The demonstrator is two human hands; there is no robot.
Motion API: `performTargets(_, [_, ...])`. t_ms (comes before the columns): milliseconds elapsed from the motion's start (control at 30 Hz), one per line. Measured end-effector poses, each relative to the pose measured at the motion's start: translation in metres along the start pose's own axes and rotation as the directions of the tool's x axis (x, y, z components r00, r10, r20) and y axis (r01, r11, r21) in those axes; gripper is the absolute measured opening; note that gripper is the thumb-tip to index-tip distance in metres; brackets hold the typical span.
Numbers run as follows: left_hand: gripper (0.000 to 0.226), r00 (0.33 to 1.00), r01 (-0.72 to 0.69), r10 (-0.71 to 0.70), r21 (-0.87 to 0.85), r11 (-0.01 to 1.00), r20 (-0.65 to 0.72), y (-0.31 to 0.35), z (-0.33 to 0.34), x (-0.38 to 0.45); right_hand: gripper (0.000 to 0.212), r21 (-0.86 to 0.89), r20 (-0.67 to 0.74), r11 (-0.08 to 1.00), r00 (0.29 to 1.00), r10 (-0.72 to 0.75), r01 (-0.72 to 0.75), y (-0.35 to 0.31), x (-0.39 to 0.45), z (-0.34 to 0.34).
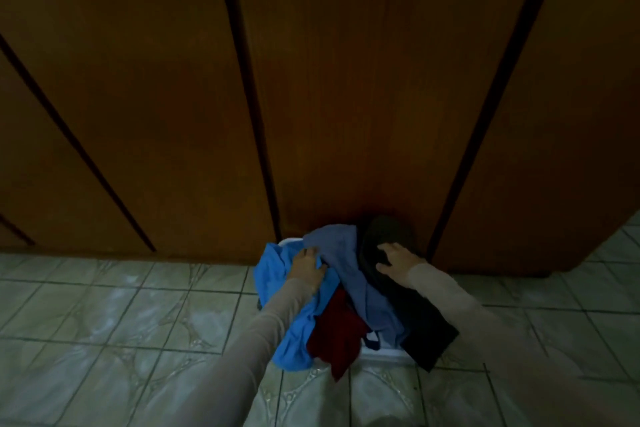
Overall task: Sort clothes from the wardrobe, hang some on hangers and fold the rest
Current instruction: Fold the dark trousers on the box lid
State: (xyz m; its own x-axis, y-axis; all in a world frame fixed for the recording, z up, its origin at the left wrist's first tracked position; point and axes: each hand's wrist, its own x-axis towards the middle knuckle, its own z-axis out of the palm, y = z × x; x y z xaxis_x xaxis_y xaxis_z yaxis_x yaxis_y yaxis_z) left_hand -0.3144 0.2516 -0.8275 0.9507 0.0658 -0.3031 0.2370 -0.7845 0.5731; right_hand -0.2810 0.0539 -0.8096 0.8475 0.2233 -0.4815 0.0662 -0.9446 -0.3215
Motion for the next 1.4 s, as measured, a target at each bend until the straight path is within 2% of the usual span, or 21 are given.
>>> performTargets(100, [0.052,0.995,0.092,-0.094,0.068,0.993,0.026,-0.024,0.035,0.021,0.063,-0.007,-0.010,0.999,0.999,0.033,-0.033,0.027,0.029,0.030])
performTargets(233, [0.063,0.962,0.257,-0.264,0.095,0.962,0.069,-0.048,0.075,0.049,0.085,-0.037,-0.018,0.996,0.997,0.075,-0.075,0.050,0.064,0.066])
performTargets(367, [0.065,0.975,0.217,-0.221,0.143,0.966,0.009,-0.070,0.108,0.064,0.096,-0.052,-0.093,0.992,0.990,0.106,-0.112,0.057,0.090,0.095])
performTargets(467, [0.071,0.981,0.192,-0.190,0.089,0.977,-0.032,-0.085,0.124,0.075,0.104,-0.061,-0.147,0.989,0.981,0.126,-0.136,0.056,0.105,0.106])
performTargets(633, [0.088,0.961,0.268,-0.272,-0.095,0.959,-0.038,-0.089,0.129,0.100,0.112,0.047,-0.196,0.983,0.964,0.182,-0.176,0.053,0.130,0.106])
performTargets(733, [0.097,0.936,0.346,-0.351,-0.141,0.928,-0.009,-0.082,0.126,0.114,0.112,0.164,-0.154,0.967,0.963,0.220,-0.195,0.051,0.145,0.101])
performTargets(867, [0.126,0.947,0.321,-0.313,-0.181,0.930,0.069,-0.085,0.131,0.144,0.114,0.163,-0.120,0.964,0.965,0.231,-0.211,0.045,0.165,0.099])
performTargets(1033, [0.110,0.928,0.365,-0.368,-0.303,0.880,0.049,-0.078,0.128,0.153,0.110,0.062,-0.214,0.996,0.973,0.083,-0.072,0.041,0.181,0.117])
performTargets(1167, [0.084,0.932,0.348,-0.361,-0.339,0.874,0.028,-0.076,0.139,0.150,0.093,-0.053,-0.296,0.999,0.955,-0.014,-0.002,0.038,0.171,0.126])
performTargets(1400, [0.076,0.952,0.219,-0.291,-0.459,0.861,-0.091,-0.057,0.137,0.134,0.066,-0.068,-0.391,0.996,0.917,-0.081,0.059,0.042,0.150,0.118])
